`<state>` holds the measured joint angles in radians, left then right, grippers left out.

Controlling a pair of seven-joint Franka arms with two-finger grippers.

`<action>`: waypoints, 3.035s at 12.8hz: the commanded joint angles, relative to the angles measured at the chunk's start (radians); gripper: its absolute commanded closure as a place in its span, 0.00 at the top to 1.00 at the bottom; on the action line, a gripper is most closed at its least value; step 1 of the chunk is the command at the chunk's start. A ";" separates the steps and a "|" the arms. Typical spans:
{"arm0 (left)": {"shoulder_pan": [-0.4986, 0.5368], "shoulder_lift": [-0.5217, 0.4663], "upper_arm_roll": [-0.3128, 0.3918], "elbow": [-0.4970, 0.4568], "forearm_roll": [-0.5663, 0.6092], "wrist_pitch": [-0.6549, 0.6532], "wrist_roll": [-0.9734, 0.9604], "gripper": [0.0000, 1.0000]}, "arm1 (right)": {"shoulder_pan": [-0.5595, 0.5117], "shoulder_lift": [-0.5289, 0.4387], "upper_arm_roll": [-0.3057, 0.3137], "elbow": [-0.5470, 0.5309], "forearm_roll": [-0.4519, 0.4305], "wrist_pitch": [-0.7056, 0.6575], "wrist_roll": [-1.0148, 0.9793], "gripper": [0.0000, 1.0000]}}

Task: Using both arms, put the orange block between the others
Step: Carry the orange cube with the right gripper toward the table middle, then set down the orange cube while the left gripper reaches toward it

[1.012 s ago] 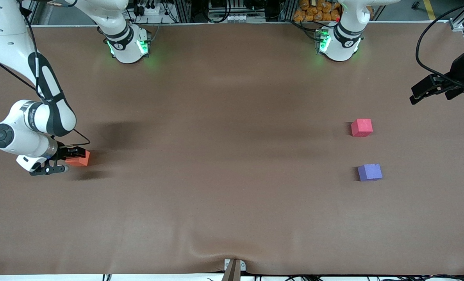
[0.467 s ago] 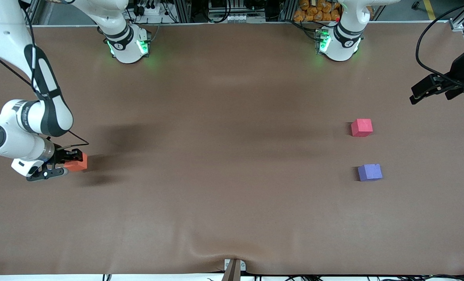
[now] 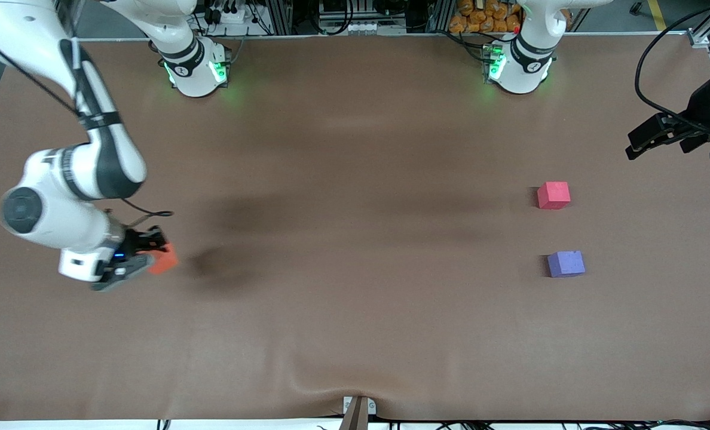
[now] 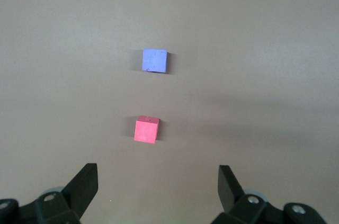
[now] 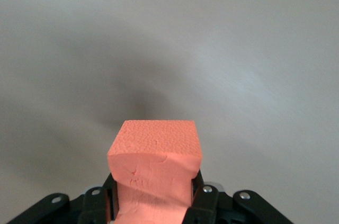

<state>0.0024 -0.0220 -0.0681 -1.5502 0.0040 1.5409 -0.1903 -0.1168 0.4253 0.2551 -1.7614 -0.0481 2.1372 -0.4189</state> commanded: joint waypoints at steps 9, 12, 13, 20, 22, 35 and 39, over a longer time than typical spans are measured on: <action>-0.004 0.005 -0.018 -0.004 -0.007 0.021 0.018 1.00 | 0.571 0.294 0.000 0.313 0.074 0.039 0.954 0.00; -0.004 0.005 -0.018 -0.002 -0.007 0.021 0.018 1.00 | 0.620 0.335 -0.004 0.344 0.073 0.059 1.018 0.00; -0.004 0.005 -0.019 -0.004 -0.007 0.022 0.018 1.00 | 0.641 0.358 -0.014 0.371 0.071 0.055 1.040 0.00; -0.015 0.028 -0.025 0.005 -0.012 0.021 0.002 1.00 | 0.809 0.438 -0.158 0.421 0.060 0.059 1.197 0.00; -0.019 0.042 -0.039 0.009 -0.012 0.022 -0.001 1.00 | 0.809 0.437 -0.158 0.421 0.057 0.058 1.201 0.78; -0.341 0.439 -0.111 0.147 -0.012 0.295 -0.482 1.00 | 0.586 0.230 -0.151 0.451 0.056 -0.141 1.099 1.00; -0.473 0.598 -0.113 0.171 -0.015 0.516 -0.575 1.00 | 0.447 0.103 -0.152 0.340 0.056 -0.203 0.962 1.00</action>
<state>-0.4248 0.4935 -0.1853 -1.4405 0.0009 1.9981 -0.7365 0.3882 0.6205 0.0838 -1.3103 0.0087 1.9339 0.5874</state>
